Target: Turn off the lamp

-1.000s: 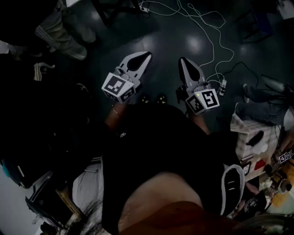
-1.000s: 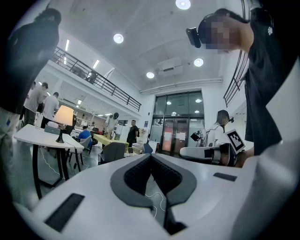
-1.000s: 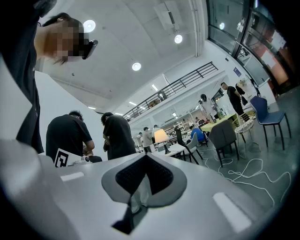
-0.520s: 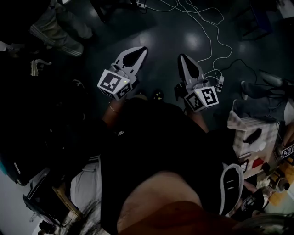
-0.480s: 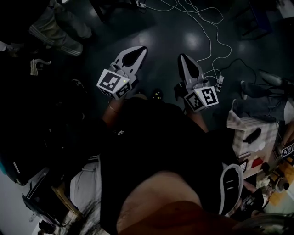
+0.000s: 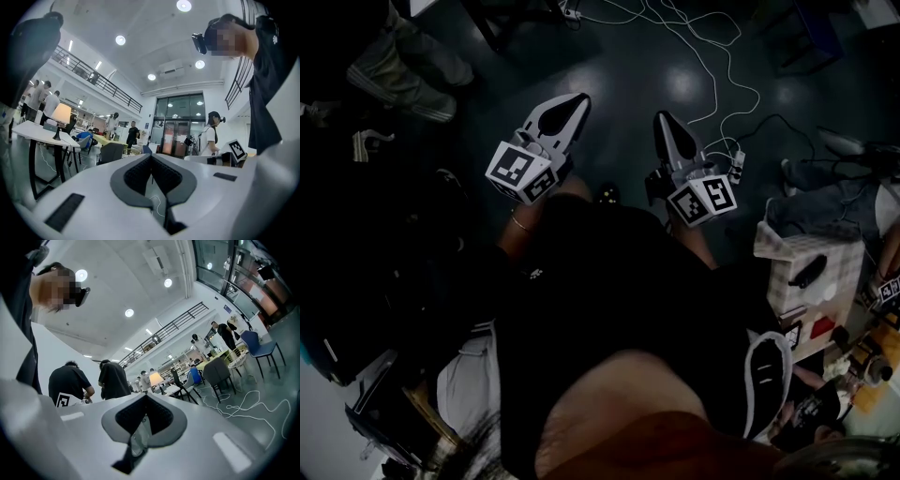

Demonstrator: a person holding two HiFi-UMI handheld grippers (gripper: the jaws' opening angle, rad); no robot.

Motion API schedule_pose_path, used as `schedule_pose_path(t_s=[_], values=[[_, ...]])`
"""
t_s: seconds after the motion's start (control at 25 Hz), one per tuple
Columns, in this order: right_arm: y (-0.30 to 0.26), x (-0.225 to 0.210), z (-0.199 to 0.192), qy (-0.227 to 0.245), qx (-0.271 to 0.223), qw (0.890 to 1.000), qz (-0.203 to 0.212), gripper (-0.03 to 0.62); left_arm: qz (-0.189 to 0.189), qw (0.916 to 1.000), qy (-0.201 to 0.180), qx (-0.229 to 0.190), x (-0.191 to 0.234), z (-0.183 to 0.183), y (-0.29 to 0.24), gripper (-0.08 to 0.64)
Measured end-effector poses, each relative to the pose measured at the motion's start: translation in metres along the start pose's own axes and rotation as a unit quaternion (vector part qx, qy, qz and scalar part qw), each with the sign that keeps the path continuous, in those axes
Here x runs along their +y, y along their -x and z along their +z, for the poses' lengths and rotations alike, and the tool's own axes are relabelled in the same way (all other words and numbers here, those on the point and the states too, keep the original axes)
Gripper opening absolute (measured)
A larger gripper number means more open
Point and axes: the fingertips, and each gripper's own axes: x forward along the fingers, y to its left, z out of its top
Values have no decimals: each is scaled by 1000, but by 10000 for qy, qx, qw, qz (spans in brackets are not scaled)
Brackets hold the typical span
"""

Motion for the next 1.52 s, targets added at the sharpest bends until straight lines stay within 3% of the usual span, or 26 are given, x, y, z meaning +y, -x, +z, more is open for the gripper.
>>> schedule_pose_path(t_s=[0.24, 1.0, 1.52], values=[[-3, -3, -2, -13, 42, 9998, 184, 0, 323, 9994, 16, 97, 12, -6, 3, 6], [-54, -43, 6, -80, 35, 10000, -14, 2, 94, 9998, 39, 185, 58, 3, -52, 6], [-134, -67, 6, -47, 135, 9999, 39, 2, 267, 9995, 129, 69, 145, 13, -86, 6]])
